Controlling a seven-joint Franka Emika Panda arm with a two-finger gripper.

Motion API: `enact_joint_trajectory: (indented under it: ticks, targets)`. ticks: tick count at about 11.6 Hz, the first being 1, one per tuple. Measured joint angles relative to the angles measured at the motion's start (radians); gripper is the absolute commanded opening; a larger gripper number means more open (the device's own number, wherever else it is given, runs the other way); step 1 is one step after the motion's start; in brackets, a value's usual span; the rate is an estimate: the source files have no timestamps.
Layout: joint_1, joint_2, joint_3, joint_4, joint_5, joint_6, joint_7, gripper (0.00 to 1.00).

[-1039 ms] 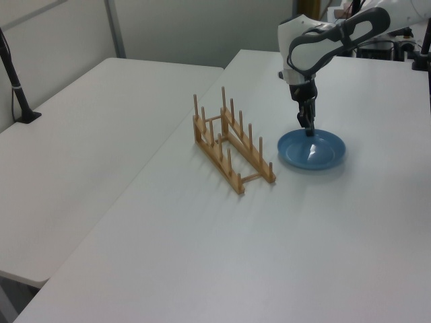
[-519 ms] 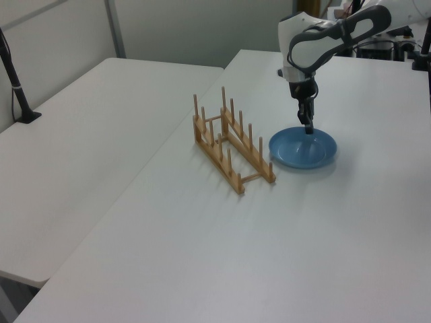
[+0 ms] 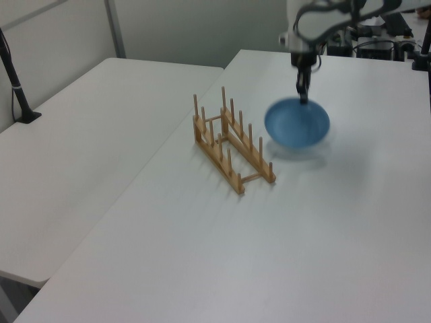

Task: Place plate in plate rack
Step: 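Lift the plate by its rim, tilting it upright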

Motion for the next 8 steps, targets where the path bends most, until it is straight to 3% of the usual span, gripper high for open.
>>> enact_joint_trajectory:
  ticks: [4, 8]
  targets:
    - [0.027, -0.123, -0.003, 0.015, -0.08, 0.219, 0.0, 0.0]
    - [0.13, -0.182, -0.001, 0.017, -0.257, 0.392, 0.085, 0.0]
